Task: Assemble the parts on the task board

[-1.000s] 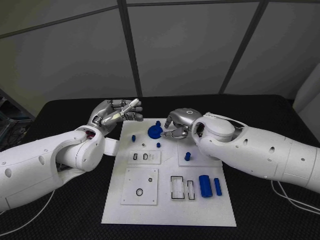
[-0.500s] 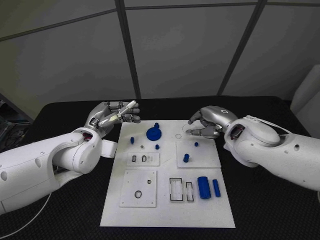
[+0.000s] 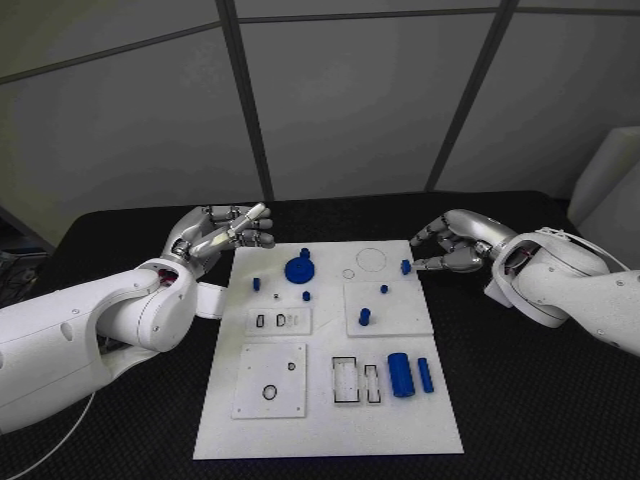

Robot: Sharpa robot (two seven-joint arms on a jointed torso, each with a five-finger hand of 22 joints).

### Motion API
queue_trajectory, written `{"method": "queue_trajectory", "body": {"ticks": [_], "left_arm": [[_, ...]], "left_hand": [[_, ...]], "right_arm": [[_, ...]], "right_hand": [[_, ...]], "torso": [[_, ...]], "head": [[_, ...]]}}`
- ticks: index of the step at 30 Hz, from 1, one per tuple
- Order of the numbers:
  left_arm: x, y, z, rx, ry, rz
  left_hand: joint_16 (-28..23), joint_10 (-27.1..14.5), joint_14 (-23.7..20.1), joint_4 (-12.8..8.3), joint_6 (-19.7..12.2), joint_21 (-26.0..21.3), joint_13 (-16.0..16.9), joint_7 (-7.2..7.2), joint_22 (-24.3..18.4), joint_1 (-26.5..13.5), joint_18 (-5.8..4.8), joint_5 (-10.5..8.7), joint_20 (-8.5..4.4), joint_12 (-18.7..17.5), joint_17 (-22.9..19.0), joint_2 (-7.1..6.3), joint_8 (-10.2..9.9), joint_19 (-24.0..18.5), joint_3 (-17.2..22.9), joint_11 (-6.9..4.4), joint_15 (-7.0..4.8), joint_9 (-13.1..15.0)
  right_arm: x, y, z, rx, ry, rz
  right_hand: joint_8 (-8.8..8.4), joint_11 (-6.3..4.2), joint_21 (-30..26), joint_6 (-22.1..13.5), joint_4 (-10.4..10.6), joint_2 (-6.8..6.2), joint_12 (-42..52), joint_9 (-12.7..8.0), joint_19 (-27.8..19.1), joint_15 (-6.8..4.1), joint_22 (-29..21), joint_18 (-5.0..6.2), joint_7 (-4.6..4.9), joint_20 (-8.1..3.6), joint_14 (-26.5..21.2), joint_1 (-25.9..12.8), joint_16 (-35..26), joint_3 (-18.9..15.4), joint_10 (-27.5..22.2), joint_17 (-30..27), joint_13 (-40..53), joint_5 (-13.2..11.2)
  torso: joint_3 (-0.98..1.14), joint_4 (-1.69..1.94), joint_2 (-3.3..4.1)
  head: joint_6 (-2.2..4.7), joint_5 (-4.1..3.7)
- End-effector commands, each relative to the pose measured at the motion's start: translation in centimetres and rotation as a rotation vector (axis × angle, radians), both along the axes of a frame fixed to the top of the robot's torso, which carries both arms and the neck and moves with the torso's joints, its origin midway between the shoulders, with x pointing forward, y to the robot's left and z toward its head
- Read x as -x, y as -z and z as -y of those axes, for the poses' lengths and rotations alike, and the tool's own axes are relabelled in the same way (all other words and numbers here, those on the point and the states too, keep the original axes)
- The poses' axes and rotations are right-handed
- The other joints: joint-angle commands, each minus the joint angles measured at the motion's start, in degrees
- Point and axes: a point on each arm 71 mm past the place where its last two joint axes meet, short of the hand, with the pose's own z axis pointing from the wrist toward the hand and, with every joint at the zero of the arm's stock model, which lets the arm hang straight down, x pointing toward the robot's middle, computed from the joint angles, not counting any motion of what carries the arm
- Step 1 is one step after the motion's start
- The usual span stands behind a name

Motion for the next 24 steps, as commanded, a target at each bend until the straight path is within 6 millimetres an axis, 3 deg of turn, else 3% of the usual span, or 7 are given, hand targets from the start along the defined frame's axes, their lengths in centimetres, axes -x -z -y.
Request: {"method": "queue_trajectory", "body": {"ticks": [1, 5, 11, 14, 24], "left_arm": [[0.0, -0.1, 0.2, 0.003, 0.013, 0.007], [0.0, 0.0, 0.2, 0.003, 0.014, 0.006], [-0.1, 0.0, 0.2, 0.003, 0.013, 0.006], [-0.1, 0.0, 0.2, 0.003, 0.013, 0.005], [-0.1, 0.0, 0.2, 0.003, 0.014, 0.004]], "left_hand": [[-0.34, 0.01, -0.19, -0.27, -0.2, 0.32, -0.05, 0.18, 0.05, 0.14, -0.77, -0.3, -0.05, -0.33, 0.08, 0.47, -0.3, -0.4, -0.08, 0.26, 0.36, -0.06], [-0.34, 0.01, -0.19, -0.27, -0.2, 0.32, -0.05, 0.18, 0.05, 0.14, -0.77, -0.3, -0.05, -0.33, 0.08, 0.47, -0.3, -0.4, -0.08, 0.26, 0.36, -0.06], [-0.39, 0.01, -0.18, -0.33, -0.22, 0.34, -0.04, 0.19, 0.06, 0.18, -0.77, -0.3, -0.04, -0.35, 0.12, 0.46, -0.33, -0.43, -0.08, 0.26, 0.37, -0.06], [-0.39, 0.01, -0.18, -0.33, -0.22, 0.34, -0.04, 0.2, 0.06, 0.19, -0.77, -0.31, -0.04, -0.35, 0.13, 0.46, -0.33, -0.43, -0.08, 0.26, 0.37, -0.05], [-0.45, -0.01, -0.18, -0.45, -0.27, 0.36, -0.04, 0.22, 0.07, 0.3, -0.77, -0.31, -0.03, -0.4, 0.17, 0.39, -0.38, -0.46, -0.09, 0.28, 0.38, -0.05]], "right_arm": [[-0.3, 0.2, -0.2, -0.042, -0.049, -0.035], [-0.7, 0.4, -0.2, -0.038, -0.045, -0.046], [-1.1, 0.9, -0.5, -0.017, -0.054, -0.072], [-1.1, 1.3, -0.7, -0.005, -0.06, -0.086], [-1.3, 1.9, -0.9, 0.009, -0.061, -0.097]], "right_hand": [[-0.16, -0.18, -0.26, -0.51, -0.29, -0.06, -0.36, -0.11, -0.4, -0.18, -0.07, 0.39, 0.01, 0.02, 5.84, 0.62, 0.06, -0.03, 3.88, 14.56, 12.55, -0.26], [-0.16, -0.15, -0.29, -0.96, -0.39, 0.03, -0.45, -0.2, -0.4, -0.08, -0.09, 0.39, 0.07, 0.09, 5.85, 0.89, 0.08, -0.08, 3.81, 14.6, 12.48, -0.27], [0.18, -0.1, -0.41, -0.96, -1.87, 0.32, -0.34, -0.14, -0.43, 0.01, -0.18, 0.41, 0.1, 0.24, 5.88, 3.31, 0.14, 0.22, 3.89, 14.76, 12.59, -1.82], [0.38, -0.13, -0.43, -0.4, -2.46, 0.7, -0.23, 0.0, -0.42, -0.09, -0.17, 0.42, 0.03, 0.2, 5.91, 4.2, 0.18, 0.49, 3.98, 14.85, 12.69, -1.88], [0.81, -0.33, -0.41, 1.03, -3.01, 1.35, -0.02, 0.28, -0.32, -0.41, -0.04, 0.4, -0.21, -0.04, 5.94, 4.83, 0.23, 0.82, 4.15, 14.98, 12.89, -1.78]], "torso": [[-0.02, -0.02, 0.05], [-0.17, 0.19, 0.02], [-0.19, 0.16, 0.06], [-0.2, 0.03, 0.0], [-0.15, 0.08, 0.01]], "head": [[0.07, -0.02], [-0.04, -0.19], [-0.12, -0.31], [-0.21, -0.22], [-0.3, -0.1]]}}
